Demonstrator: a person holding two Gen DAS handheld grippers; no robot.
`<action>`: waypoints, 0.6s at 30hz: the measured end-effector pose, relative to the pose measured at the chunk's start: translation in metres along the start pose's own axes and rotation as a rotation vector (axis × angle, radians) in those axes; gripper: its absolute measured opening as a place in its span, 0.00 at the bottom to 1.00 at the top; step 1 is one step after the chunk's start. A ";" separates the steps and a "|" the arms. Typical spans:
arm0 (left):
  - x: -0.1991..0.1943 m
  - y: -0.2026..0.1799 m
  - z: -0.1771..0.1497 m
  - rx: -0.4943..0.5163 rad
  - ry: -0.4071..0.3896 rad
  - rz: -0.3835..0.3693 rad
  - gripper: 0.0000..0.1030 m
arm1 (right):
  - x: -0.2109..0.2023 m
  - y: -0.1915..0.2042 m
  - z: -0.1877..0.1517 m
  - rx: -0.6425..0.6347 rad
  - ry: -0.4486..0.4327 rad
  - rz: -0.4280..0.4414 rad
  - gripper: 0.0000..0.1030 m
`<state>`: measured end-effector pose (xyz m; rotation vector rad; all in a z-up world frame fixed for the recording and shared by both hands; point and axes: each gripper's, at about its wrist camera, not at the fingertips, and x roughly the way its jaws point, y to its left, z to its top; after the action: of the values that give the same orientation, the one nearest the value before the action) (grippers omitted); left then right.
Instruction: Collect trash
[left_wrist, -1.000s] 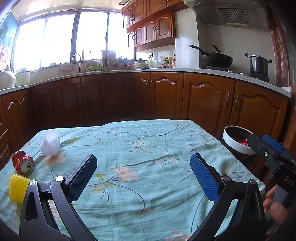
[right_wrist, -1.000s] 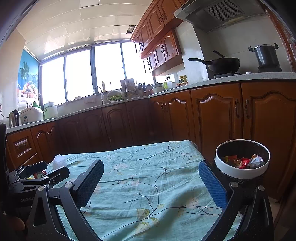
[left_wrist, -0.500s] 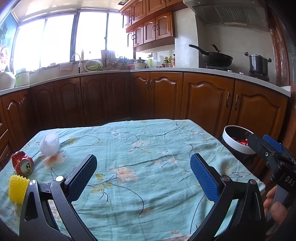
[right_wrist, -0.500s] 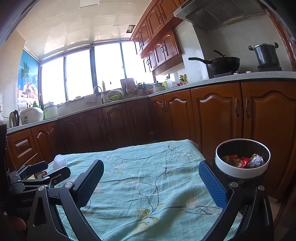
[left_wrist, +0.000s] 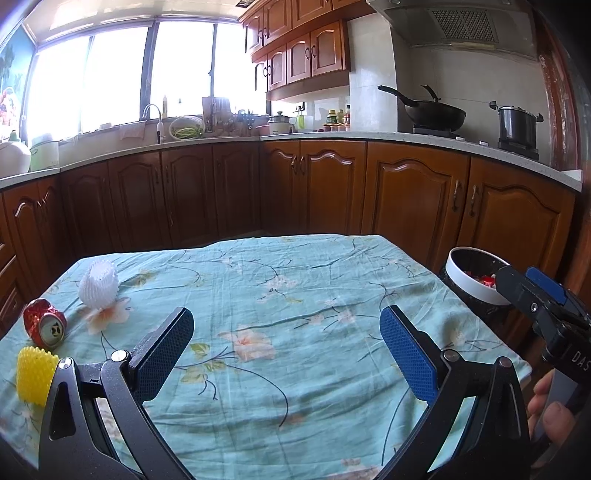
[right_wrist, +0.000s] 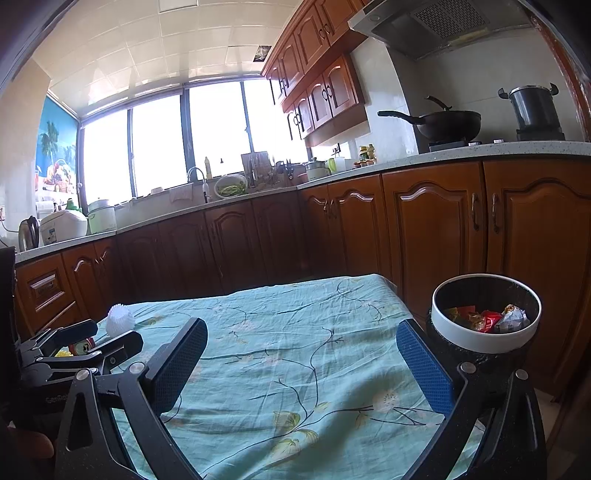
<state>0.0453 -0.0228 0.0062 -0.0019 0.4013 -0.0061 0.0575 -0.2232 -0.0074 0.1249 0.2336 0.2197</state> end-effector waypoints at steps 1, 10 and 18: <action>0.000 0.000 0.000 0.001 -0.002 0.002 1.00 | 0.001 -0.001 0.001 -0.001 0.001 0.001 1.00; 0.001 0.000 -0.001 0.001 0.003 0.004 1.00 | 0.001 -0.001 0.001 -0.001 0.002 0.002 1.00; 0.004 0.000 -0.003 0.004 0.013 0.004 1.00 | 0.002 -0.001 0.000 0.004 0.012 0.008 1.00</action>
<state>0.0477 -0.0227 0.0025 0.0026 0.4139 -0.0029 0.0601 -0.2240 -0.0078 0.1288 0.2459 0.2277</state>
